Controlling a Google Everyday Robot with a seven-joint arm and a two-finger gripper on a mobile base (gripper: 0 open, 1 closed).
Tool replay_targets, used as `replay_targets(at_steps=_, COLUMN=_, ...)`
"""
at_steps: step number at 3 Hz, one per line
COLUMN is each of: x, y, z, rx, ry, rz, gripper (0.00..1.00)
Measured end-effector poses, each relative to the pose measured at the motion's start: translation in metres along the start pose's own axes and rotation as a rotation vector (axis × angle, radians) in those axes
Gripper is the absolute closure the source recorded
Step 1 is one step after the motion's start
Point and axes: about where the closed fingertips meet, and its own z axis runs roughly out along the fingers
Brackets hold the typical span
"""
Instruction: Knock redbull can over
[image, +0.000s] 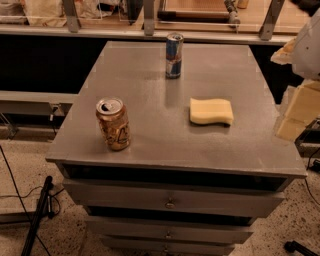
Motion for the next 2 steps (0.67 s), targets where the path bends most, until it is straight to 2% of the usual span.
replay_targets(at_steps=1, x=0.0, y=0.0, z=0.0, rx=0.0, ry=0.0, rz=0.0, gripper=0.0)
replay_targets(at_steps=2, x=0.0002, y=-0.0034, z=-0.0021, rx=0.024, ry=-0.014, rz=0.015, gripper=0.0)
